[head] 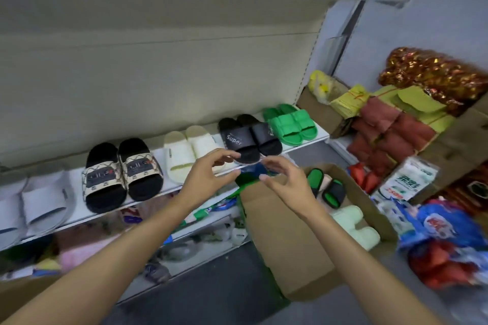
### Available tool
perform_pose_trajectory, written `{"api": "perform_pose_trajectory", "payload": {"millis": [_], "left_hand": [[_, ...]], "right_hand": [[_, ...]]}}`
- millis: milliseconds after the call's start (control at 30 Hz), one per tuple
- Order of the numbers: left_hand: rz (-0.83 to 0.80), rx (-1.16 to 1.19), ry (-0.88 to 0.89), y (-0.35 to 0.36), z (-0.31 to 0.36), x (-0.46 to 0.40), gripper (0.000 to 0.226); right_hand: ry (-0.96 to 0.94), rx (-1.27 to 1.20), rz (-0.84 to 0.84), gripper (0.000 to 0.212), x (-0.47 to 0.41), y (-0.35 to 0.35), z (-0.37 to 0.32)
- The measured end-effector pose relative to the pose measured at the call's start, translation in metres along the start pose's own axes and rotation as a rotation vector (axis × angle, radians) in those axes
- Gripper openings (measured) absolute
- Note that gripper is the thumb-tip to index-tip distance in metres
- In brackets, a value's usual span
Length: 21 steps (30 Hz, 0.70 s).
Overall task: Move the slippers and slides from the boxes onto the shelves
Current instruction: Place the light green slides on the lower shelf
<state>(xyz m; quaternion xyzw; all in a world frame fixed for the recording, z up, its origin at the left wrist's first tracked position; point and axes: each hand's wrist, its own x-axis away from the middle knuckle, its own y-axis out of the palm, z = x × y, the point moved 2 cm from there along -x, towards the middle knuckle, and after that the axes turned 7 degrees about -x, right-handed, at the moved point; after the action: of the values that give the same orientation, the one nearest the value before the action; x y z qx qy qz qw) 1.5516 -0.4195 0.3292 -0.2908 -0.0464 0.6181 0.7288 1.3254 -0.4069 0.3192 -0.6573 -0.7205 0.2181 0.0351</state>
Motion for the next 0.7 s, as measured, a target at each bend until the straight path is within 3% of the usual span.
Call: {"api": "perform_pose_trajectory", "payload": {"millis": [367,700], "left_hand": [[-0.317,0.033,-0.005,0.24,0.061,-0.033,0.03],[-0.683,-0.001,-0.143,0.394,0.003,-0.059,0.032]], "right_hand": [[0.244,-0.011,0.219,0.043,0.118,-0.172,0.108],[0.714,-0.166,0.519,0.036,0.198,-0.215,0.252]]}}
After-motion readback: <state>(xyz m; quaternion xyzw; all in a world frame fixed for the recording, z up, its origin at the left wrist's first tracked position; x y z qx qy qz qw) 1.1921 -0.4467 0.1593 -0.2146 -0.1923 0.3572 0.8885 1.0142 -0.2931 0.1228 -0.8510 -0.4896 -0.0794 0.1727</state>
